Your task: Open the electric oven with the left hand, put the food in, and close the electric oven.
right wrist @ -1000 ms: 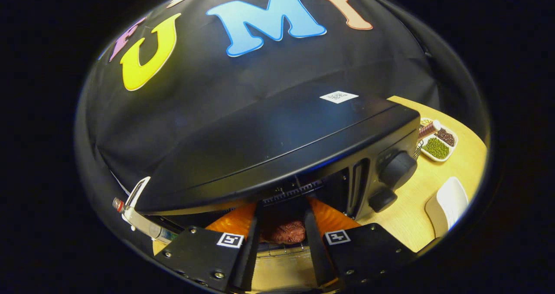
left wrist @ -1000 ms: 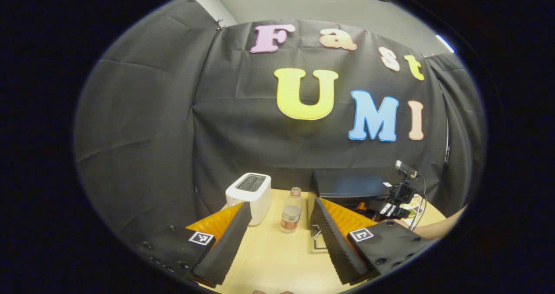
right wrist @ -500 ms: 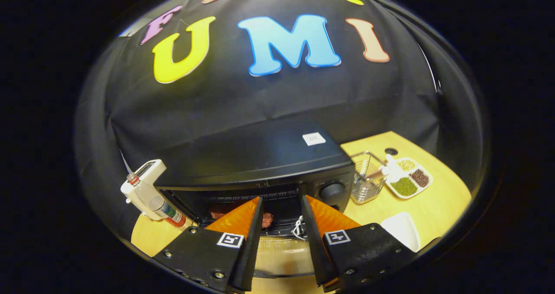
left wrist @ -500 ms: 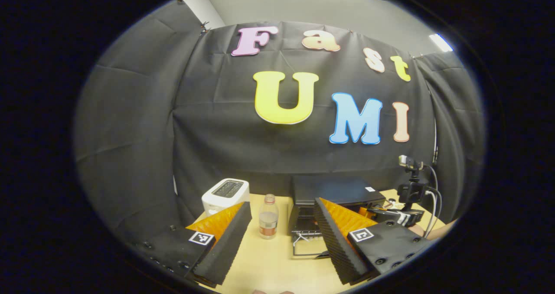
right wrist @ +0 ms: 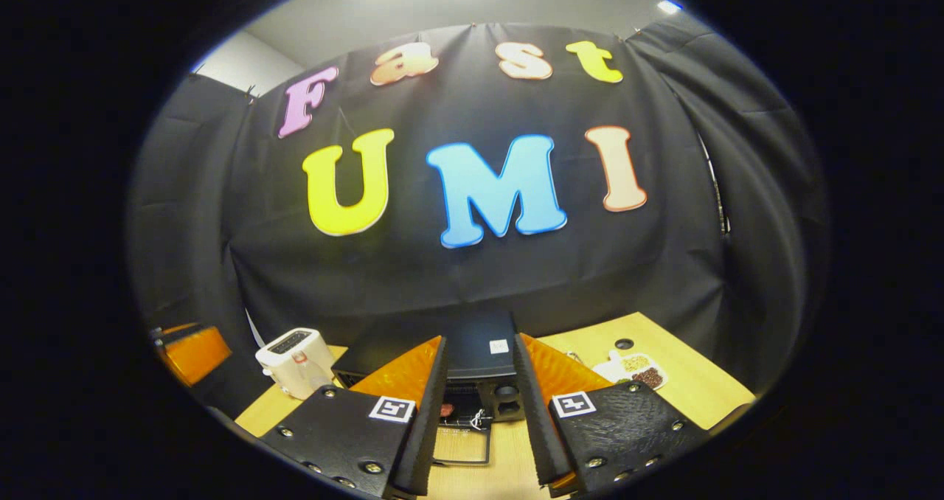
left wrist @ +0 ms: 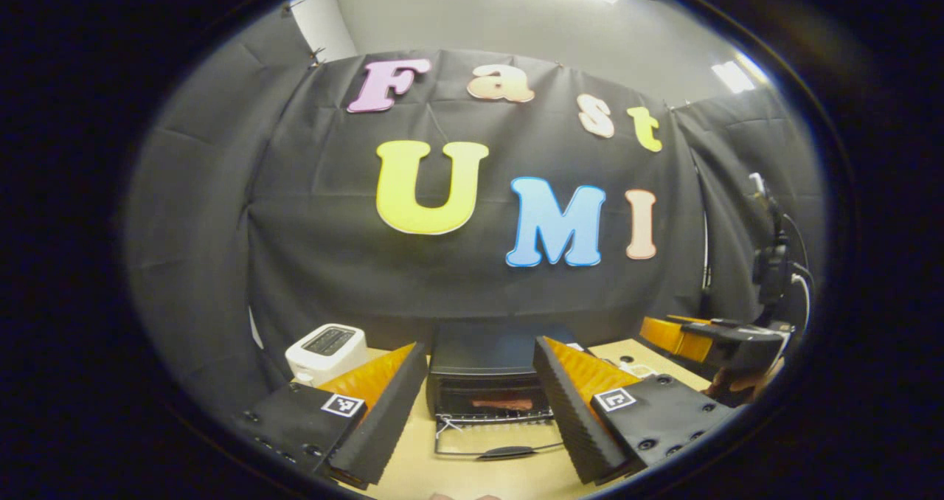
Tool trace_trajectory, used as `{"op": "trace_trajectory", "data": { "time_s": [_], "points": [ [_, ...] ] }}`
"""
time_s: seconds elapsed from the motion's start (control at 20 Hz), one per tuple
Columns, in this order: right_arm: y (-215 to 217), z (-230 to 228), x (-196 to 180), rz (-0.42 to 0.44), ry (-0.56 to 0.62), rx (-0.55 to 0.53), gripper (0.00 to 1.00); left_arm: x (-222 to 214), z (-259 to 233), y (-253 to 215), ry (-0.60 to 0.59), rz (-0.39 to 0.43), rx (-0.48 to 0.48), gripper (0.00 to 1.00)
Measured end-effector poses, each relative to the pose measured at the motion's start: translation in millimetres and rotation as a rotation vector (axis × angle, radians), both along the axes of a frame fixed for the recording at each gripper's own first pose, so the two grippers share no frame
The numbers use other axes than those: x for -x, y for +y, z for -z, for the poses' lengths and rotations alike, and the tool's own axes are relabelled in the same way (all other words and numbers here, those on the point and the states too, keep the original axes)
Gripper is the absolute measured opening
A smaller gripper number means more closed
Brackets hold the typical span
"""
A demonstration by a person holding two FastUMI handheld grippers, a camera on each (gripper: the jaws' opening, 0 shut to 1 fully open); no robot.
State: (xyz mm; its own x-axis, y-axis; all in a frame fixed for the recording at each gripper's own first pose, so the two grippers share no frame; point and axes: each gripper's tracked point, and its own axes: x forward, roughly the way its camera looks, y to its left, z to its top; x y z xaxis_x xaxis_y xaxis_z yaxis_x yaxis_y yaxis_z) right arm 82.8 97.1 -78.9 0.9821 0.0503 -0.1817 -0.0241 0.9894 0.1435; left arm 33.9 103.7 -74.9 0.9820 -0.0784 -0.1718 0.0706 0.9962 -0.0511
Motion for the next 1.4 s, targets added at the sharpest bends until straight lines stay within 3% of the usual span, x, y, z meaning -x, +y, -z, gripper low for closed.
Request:
{"op": "trace_trajectory", "data": {
  "time_s": [0.05, 0.15, 0.2, 0.4, 0.45, 0.5, 0.55, 0.6, 0.65, 0.75, 0.8, 0.85, 0.95, 1.4],
  "points": [
    [-7, -10, 6, 0.003, -0.006, -0.008, 0.53, -1, -6, -12, -0.01, 0.013, 0.006, 1.0],
    [-24, -29, 16, 0.01, -0.02, -0.016, 0.54, -2, -16, -35, -0.029, 0.034, 0.011, 0.97],
    [-33, -42, 18, 0.015, -0.041, -0.005, 0.63, -2, -20, -43, -0.038, 0.04, 0.01, 1.0],
    [-64, -70, 29, 0.036, -0.121, 0.059, 0.8, -4, -22, -66, -0.039, 0.041, 0.008, 1.0],
    [-69, -70, 31, 0.037, -0.123, 0.069, 0.71, -4, -18, -70, -0.028, 0.042, 0.008, 1.0],
    [-72, -69, 34, 0.04, -0.125, 0.068, 0.81, -3, -12, -75, -0.014, 0.047, 0.012, 0.96],
    [-76, -71, 36, 0.046, -0.125, 0.06, 0.81, -4, -6, -78, 0.003, 0.05, 0.016, 0.92],
    [-80, -70, 36, 0.054, -0.124, 0.056, 0.81, -3, 3, -80, 0.027, 0.051, 0.022, 1.0],
    [-84, -70, 37, 0.061, -0.121, 0.057, 0.81, -4, 12, -81, 0.053, 0.048, 0.027, 0.91],
    [-92, -70, 37, 0.067, -0.118, 0.06, 0.81, -4, 31, -81, 0.107, 0.046, 0.042, 0.92],
    [-96, -69, 37, 0.071, -0.116, 0.059, 0.82, -4, 43, -83, 0.139, 0.051, 0.049, 0.98],
    [-96, -67, 37, 0.07, -0.111, 0.057, 0.82, -4, 53, -83, 0.169, 0.051, 0.053, 0.92],
    [-103, -67, 38, 0.083, -0.11, 0.064, 0.95, -4, 73, -81, 0.225, 0.046, 0.058, 0.99],
    [-122, -54, 44, 0.121, -0.084, 0.078, 0.96, 2, 185, -66, 0.502, 0.009, 0.04, 1.0]
  ]
}}
